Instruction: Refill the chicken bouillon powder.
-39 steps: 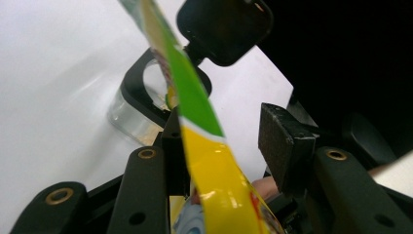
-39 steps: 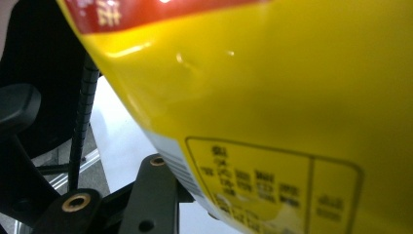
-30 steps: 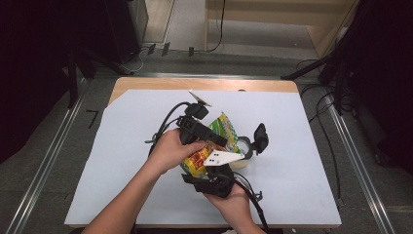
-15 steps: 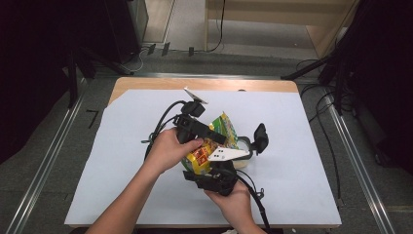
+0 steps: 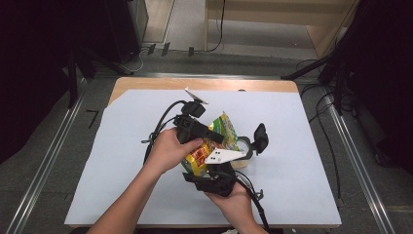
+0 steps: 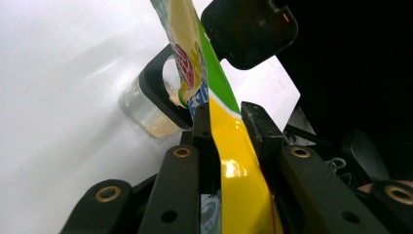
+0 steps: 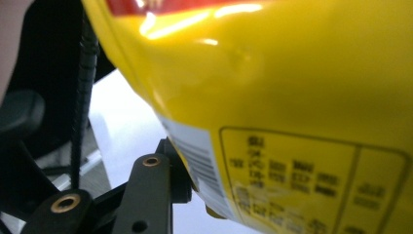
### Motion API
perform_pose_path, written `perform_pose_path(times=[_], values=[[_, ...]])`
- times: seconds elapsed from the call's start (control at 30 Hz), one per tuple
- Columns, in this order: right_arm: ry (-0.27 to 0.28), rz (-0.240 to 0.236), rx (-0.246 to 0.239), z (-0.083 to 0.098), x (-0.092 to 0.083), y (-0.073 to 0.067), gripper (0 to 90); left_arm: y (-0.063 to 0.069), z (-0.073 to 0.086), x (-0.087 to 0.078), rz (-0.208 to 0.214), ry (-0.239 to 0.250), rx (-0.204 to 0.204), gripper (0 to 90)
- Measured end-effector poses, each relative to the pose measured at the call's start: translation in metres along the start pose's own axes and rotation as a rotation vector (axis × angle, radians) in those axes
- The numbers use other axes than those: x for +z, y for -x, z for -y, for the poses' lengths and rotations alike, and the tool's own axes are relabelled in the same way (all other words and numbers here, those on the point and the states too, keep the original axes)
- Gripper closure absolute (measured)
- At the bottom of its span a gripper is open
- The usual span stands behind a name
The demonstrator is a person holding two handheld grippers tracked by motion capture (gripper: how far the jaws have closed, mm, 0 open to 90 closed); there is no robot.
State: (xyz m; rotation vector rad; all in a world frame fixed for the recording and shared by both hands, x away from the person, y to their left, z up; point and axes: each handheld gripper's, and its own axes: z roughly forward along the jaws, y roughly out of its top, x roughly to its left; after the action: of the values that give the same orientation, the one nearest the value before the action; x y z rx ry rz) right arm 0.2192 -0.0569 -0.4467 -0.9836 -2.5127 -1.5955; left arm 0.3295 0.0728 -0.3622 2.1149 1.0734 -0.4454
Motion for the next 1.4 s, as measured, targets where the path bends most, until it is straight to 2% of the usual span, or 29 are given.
perform_pose_path(times=[0.1, 0.27, 0.37, 0.5, 0.53, 0.67, 0.8, 0.83, 0.97, 1.13, 1.4], values=[[-0.028, 0.003, 0.012, -0.0045, -0.0009, -0.0020, 65.0, -0.0018, -0.0003, -0.0029, 0.011, 0.006, -0.011, 79.2], [-0.034, 0.011, -0.014, -0.0048, 0.0014, -0.0035, 62.2, -0.0028, 0.0003, -0.0027, 0.013, 0.014, -0.016, 80.1], [-0.037, 0.018, -0.025, -0.0042, 0.0020, -0.0041, 64.1, -0.0024, 0.0003, -0.0024, 0.012, 0.014, -0.014, 80.3], [-0.027, 0.009, 0.006, -0.0038, 0.0003, -0.0018, 67.1, -0.0014, -0.0003, -0.0006, 0.019, 0.011, -0.003, 78.9], [-0.025, 0.006, 0.017, -0.0035, 0.0000, -0.0015, 67.4, -0.0015, -0.0007, -0.0003, 0.033, 0.005, 0.013, 77.0], [-0.003, -0.018, 0.044, -0.0032, -0.0008, 0.0004, 67.7, -0.0008, -0.0013, -0.0013, 0.041, 0.030, 0.030, 72.9], [0.013, -0.037, 0.055, -0.0046, -0.0025, 0.0016, 67.8, -0.0013, -0.0016, -0.0027, 0.055, 0.038, 0.012, 68.7], [0.013, -0.038, 0.059, -0.0053, -0.0028, 0.0023, 67.8, -0.0022, -0.0019, -0.0025, 0.061, 0.020, -0.003, 68.7], [0.003, -0.038, 0.067, -0.0054, -0.0024, 0.0028, 67.7, -0.0020, -0.0020, -0.0010, 0.057, 0.013, -0.018, 70.0], [0.005, -0.041, 0.077, -0.0067, -0.0031, 0.0033, 67.6, -0.0015, -0.0024, -0.0019, 0.056, 0.031, -0.018, 71.1], [0.003, -0.046, 0.085, -0.0073, -0.0045, 0.0039, 67.5, -0.0009, -0.0042, -0.0008, 0.055, 0.025, -0.017, 71.2]])
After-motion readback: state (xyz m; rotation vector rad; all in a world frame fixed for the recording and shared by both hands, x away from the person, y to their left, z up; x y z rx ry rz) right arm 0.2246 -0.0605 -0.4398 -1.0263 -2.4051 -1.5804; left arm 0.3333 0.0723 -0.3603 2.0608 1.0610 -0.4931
